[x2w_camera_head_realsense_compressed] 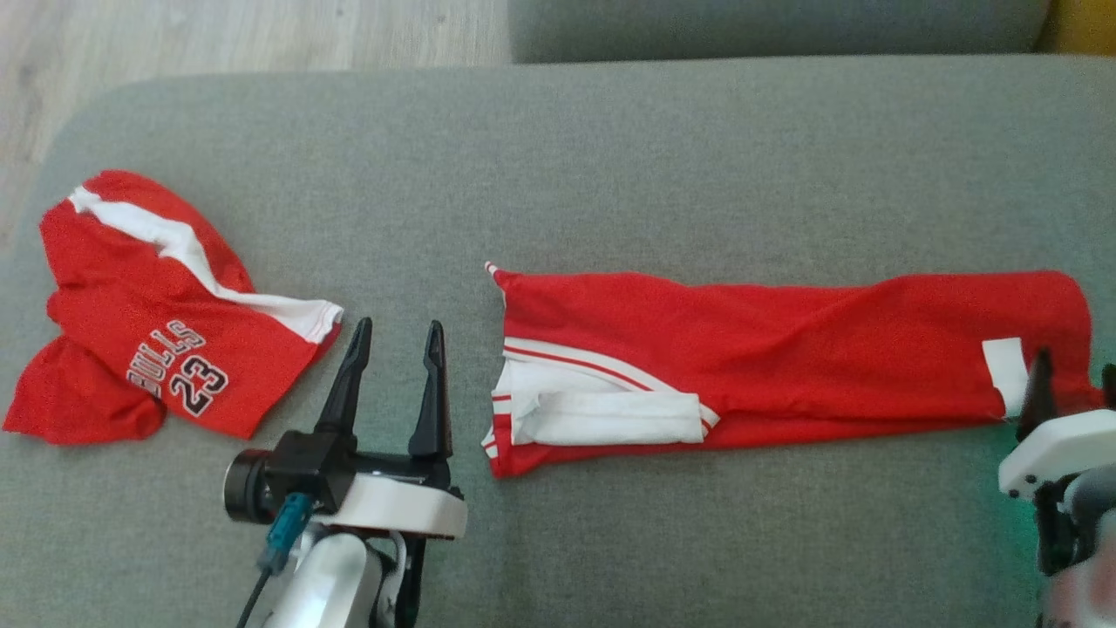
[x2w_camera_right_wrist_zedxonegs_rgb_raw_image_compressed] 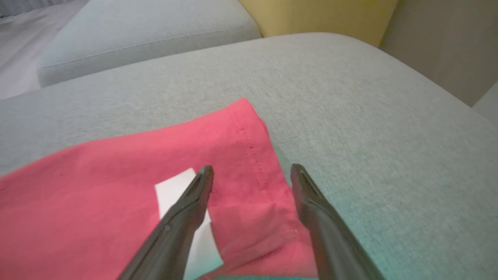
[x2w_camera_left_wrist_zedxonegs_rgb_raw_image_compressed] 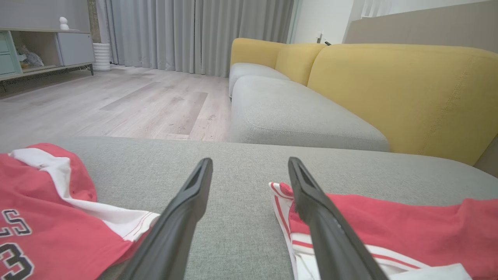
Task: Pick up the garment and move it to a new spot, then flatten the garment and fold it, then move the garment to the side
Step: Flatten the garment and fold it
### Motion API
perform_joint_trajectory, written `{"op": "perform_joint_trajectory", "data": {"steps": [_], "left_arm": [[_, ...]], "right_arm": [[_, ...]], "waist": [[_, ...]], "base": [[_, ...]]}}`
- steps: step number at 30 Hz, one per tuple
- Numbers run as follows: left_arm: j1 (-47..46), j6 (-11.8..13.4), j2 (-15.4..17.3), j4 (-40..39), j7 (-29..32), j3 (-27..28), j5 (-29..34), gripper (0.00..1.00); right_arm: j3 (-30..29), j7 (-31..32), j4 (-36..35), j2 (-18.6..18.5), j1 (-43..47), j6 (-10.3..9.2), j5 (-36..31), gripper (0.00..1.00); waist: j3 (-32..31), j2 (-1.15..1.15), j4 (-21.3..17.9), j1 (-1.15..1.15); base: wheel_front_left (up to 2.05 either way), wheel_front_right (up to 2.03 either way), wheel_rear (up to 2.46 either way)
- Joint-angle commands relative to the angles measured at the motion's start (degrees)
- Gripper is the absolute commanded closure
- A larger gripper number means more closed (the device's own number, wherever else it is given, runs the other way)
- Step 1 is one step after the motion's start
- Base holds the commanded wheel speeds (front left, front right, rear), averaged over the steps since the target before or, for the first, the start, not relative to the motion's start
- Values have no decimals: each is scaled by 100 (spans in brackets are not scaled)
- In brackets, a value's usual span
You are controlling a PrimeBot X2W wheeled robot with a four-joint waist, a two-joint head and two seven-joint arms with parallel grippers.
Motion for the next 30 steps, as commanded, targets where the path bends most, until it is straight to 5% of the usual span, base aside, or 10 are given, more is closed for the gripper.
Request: {"op": "perform_joint_trajectory", "data": {"steps": [1,8,17,18,19,20,30], "left_arm": [[-230,-36,-1,-129,-45,234,68,0],[-362,-148,-19,-75,-45,376,209,0],[-490,-244,-34,-53,-46,519,305,0],[-502,-249,-35,-59,-46,536,314,0],[-511,-254,-36,-62,-46,552,321,0],[-518,-259,-36,-64,-46,566,331,0],[-477,-294,-40,-26,-46,632,393,0]], "right_arm": [[-32,8,-137,-27,-257,-4,-117,0],[-474,-28,116,31,-572,-4,-439,0],[-187,167,841,34,-756,-4,-92,0],[-157,175,874,35,-770,-4,-31,18],[-129,180,904,35,-782,-4,32,83],[-105,177,917,35,-782,-4,63,100],[-511,175,521,-249,-709,-4,-277,100]], "waist": [[146,0,-7,-1],[349,0,-70,-1],[457,0,-181,-1],[463,0,-189,-1],[465,0,-197,-1],[466,0,-202,-1],[289,0,-230,-1]], "base": [[0,0,0],[0,0,0],[0,0,0],[0,0,0],[0,0,0],[0,0,0],[0,0,0]]}}
